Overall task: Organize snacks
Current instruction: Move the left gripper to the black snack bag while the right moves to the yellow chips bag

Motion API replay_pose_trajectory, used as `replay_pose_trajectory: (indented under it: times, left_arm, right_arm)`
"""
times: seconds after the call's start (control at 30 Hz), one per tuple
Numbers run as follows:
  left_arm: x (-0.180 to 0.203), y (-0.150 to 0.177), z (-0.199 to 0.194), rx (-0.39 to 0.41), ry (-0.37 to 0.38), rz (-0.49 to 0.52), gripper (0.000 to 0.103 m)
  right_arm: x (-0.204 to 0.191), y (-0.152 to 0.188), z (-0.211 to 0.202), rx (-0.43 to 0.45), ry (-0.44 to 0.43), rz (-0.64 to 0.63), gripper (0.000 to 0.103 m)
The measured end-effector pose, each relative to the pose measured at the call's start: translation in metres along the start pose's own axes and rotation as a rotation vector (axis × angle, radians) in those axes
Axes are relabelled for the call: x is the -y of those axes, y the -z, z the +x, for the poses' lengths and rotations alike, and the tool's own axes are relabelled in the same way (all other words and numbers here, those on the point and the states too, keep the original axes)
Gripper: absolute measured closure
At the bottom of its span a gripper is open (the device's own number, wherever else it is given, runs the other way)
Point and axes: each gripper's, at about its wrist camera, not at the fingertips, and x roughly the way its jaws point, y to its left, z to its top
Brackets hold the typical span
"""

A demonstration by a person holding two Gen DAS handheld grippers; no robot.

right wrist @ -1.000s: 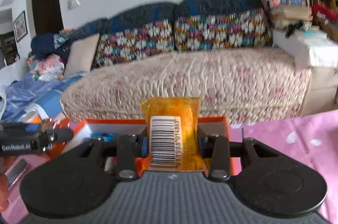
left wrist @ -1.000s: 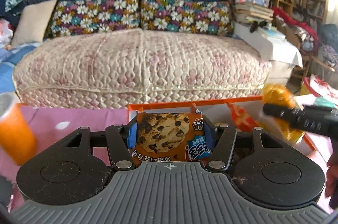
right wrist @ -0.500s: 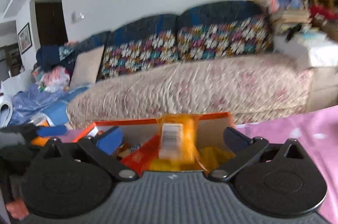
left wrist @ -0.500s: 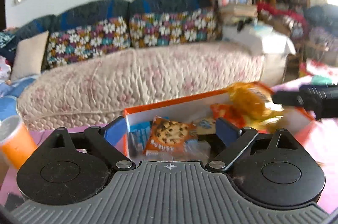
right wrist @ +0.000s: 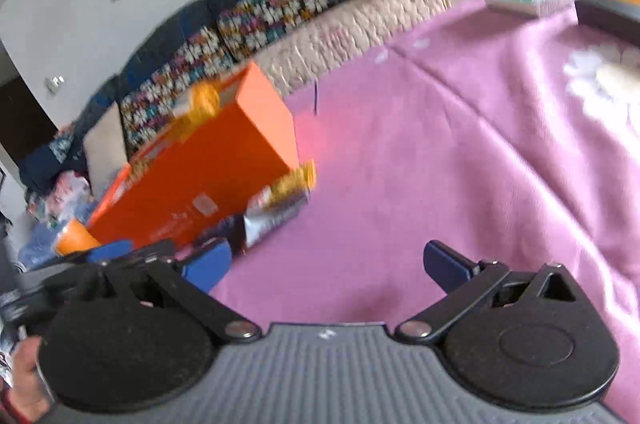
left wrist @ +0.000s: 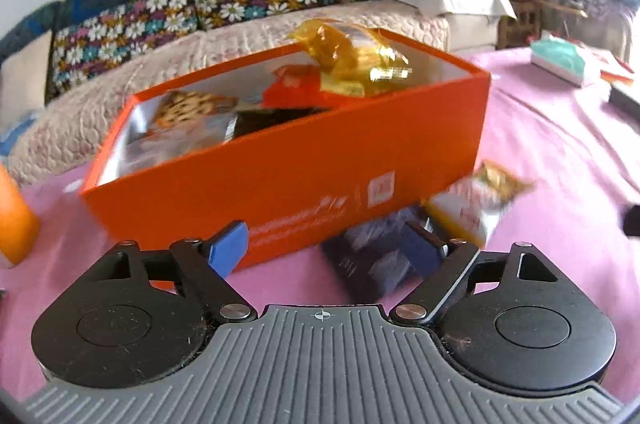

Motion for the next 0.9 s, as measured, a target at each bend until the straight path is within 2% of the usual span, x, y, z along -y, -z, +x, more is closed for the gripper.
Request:
replay_pose_trajectory:
  times: [0.1, 0.17, 0.23, 0.37, 0.53, 0.63, 0.7, 0.77, 0.8, 0.83, 0.9]
  left_arm:
    - [0.009, -0.006, 0.031, -0.112, -0.017, -0.076, 0.06]
    - [0.011, -0.001, 0.033, -0.109, 0.0, -0.112, 0.068]
    - [0.014, 0.004, 0.025, -0.112, -0.003, -0.095, 0.076]
    - [0.002, 0.027, -0.001, -0.126, -0.022, -0.079, 0.076]
    - [-0.039, 0.064, -0.042, -0.163, 0.007, -0.141, 0.073]
    - [-0.059, 0.081, -0.063, -0.16, 0.008, -0.133, 0.069]
    - [-0.071, 0.086, -0.075, -0.131, 0.019, -0.134, 0.067]
    - [-0.081, 0.085, -0.085, -0.07, 0.035, -0.161, 0.055]
    - [-0.086, 0.085, -0.088, -0.034, 0.048, -0.188, 0.045]
    - [-0.092, 0.084, -0.088, -0.006, 0.062, -0.218, 0.042]
    - [-0.103, 0.084, -0.084, 0.028, 0.108, -0.289, 0.042]
  right_arm:
    - [-0.002, -0.007, -0.012, 0.046, -0.036, 0.0, 0.0]
    - [-0.002, -0.01, -0.015, 0.05, -0.04, 0.0, 0.0]
    - [0.0, -0.011, -0.016, 0.045, -0.038, 0.001, 0.0]
    - [0.005, -0.012, -0.017, 0.03, -0.036, 0.02, 0.0]
    - [-0.004, -0.009, -0.011, 0.01, -0.053, -0.005, 0.0]
    - [-0.014, -0.005, -0.004, -0.012, -0.046, -0.057, 0.0]
    - [-0.02, 0.0, 0.001, -0.025, -0.03, -0.107, 0.0]
    - [-0.029, 0.003, 0.008, -0.026, -0.011, -0.178, 0.0]
    - [-0.034, 0.003, 0.011, -0.016, 0.007, -0.221, 0.0]
    - [-0.039, -0.001, 0.017, -0.001, 0.036, -0.257, 0.0]
    - [-0.048, -0.012, 0.031, 0.013, 0.07, -0.295, 0.0]
